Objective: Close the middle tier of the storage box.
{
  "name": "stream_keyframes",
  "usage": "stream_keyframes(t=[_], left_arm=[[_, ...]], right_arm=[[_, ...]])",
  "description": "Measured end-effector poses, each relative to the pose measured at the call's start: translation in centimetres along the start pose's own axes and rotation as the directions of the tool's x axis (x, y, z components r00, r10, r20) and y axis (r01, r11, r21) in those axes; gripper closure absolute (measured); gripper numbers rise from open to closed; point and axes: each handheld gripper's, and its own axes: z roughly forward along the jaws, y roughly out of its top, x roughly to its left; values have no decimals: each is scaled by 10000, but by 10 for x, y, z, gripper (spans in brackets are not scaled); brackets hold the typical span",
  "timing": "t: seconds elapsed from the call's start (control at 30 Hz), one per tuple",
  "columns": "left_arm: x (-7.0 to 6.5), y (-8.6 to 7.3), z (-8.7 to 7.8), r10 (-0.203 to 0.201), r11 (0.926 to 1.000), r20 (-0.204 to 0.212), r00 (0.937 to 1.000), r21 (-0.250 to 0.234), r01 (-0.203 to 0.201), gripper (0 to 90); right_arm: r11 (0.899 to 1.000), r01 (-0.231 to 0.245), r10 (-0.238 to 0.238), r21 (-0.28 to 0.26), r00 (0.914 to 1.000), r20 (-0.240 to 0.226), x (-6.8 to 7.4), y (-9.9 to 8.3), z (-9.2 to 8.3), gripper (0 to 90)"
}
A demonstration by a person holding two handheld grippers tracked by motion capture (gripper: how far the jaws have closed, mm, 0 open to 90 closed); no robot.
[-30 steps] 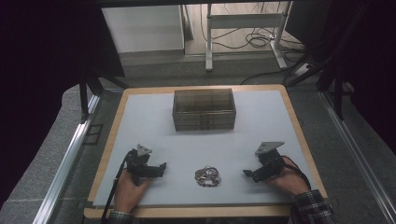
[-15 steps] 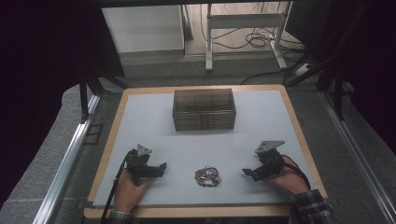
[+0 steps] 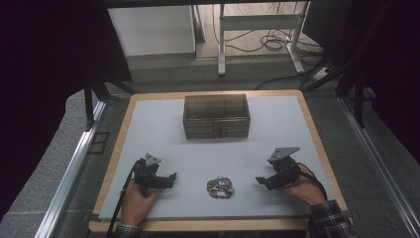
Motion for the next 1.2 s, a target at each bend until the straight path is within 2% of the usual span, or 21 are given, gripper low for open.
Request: stream_keyframes(t=[0.23, 0.6, 1.2], left_arm=[[0, 0, 0, -3, 10000, -1, 10000, -2, 3, 0], [0, 0, 0, 1, 10000, -2, 10000, -1, -1, 0], [0, 0, 0, 4, 10000, -1, 10000, 4, -4, 0]], right_arm=[[10000, 30, -30, 19, 10000, 4, 0, 3, -1, 145], [9981, 616, -615, -61, 9980, 163, 5, 10, 1, 197], [9975, 704, -705, 106, 9975, 71, 6, 20, 4, 260]])
